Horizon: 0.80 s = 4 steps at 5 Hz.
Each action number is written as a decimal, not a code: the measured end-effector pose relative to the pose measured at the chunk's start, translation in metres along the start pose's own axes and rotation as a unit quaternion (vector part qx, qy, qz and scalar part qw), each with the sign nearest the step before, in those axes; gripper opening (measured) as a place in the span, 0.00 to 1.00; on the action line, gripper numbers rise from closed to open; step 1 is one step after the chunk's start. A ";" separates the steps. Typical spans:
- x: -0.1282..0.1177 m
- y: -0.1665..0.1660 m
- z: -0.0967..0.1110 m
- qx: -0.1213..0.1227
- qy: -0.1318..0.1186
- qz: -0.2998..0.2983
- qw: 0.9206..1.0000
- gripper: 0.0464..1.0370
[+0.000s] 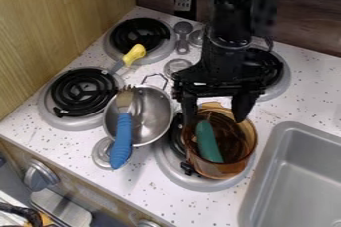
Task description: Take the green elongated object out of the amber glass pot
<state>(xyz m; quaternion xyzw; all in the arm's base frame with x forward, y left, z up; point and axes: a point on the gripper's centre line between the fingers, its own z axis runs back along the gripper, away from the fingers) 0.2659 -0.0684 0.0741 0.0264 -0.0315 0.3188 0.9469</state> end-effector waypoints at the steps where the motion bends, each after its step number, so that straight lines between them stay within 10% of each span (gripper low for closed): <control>1: -0.003 -0.002 -0.004 -0.006 -0.002 0.009 1.000 0.96; 4: -0.003 -0.003 -0.021 -0.015 0.020 0.014 1.000 0.96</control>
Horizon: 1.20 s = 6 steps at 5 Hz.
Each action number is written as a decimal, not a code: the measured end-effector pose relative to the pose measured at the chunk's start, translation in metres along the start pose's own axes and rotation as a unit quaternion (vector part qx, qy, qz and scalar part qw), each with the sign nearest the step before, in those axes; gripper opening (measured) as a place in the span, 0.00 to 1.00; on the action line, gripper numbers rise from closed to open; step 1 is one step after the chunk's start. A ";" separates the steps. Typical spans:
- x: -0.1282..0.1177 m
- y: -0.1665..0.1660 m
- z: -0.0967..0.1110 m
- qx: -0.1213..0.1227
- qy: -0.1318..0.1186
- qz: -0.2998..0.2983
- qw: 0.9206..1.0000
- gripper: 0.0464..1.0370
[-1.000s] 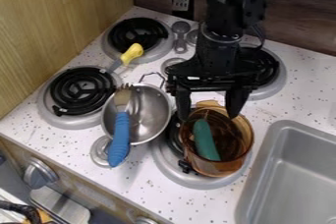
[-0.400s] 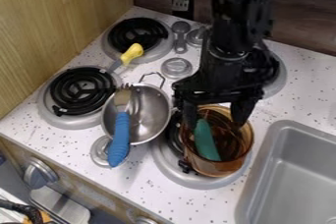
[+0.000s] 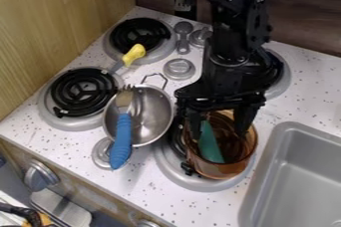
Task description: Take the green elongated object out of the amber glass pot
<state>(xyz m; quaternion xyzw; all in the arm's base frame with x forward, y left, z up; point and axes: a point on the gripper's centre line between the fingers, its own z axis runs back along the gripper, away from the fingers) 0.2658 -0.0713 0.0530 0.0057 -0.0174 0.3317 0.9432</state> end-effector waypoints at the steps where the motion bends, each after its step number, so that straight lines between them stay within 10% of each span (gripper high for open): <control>1: -0.001 0.001 -0.008 -0.004 0.012 0.005 1.000 0.96; 4: -0.003 0.002 -0.022 -0.028 -0.001 0.011 1.000 0.91; 6: -0.004 0.002 -0.030 -0.040 -0.007 0.016 0.999 0.40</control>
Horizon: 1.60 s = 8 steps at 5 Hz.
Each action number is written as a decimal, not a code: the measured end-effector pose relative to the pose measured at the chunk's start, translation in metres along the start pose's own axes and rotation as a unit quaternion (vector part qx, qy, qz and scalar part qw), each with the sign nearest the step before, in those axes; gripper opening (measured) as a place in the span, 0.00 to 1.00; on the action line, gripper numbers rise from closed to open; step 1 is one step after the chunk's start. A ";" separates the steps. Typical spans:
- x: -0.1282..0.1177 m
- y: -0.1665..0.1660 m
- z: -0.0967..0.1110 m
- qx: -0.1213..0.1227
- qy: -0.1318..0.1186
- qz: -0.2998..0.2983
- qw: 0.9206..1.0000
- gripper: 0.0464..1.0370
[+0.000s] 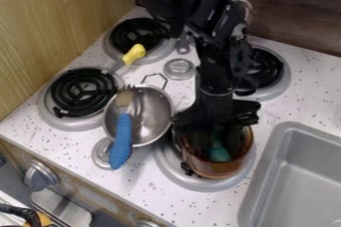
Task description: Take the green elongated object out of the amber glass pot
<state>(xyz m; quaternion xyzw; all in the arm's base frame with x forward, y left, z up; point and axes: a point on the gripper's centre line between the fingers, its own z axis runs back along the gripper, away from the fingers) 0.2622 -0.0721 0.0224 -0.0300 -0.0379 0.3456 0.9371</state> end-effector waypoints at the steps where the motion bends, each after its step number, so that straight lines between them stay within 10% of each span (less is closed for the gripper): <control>1: -0.001 0.000 0.000 -0.001 0.001 -0.001 1.000 0.39; 5: 0.000 -0.006 0.059 0.080 -0.004 0.003 0.997 0.39; 8: 0.064 -0.022 0.083 0.001 -0.082 0.050 0.995 0.39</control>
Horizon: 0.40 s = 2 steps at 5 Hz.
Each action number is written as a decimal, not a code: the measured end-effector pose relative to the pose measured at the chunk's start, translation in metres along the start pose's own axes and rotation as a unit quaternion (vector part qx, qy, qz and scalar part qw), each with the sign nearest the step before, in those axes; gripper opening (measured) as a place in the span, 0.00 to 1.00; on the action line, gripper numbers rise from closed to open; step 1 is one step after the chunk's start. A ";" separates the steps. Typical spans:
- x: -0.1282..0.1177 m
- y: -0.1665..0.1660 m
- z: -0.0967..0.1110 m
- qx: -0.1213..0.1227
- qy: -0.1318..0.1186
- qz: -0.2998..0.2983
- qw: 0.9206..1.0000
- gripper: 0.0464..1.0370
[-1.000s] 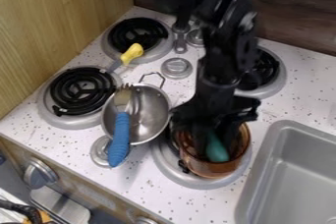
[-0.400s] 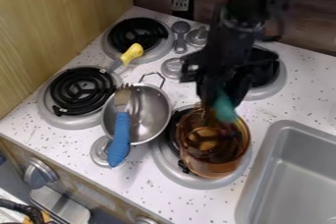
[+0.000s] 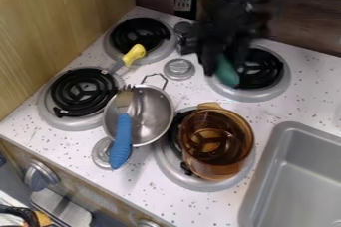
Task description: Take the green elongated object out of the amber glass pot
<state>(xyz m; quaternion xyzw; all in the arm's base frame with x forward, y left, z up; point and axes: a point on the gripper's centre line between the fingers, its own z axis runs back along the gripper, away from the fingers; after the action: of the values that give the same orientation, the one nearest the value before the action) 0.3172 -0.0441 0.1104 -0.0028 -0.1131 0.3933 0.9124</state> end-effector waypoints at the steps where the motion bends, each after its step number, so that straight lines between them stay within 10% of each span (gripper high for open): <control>1: 0.012 -0.005 -0.016 -0.008 -0.018 0.073 0.997 0.39; 2: 0.031 -0.012 -0.026 -0.038 -0.054 0.118 0.991 0.39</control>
<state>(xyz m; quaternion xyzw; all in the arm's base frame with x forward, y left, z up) 0.3515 -0.0280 0.0923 -0.0295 -0.1764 0.4934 0.8512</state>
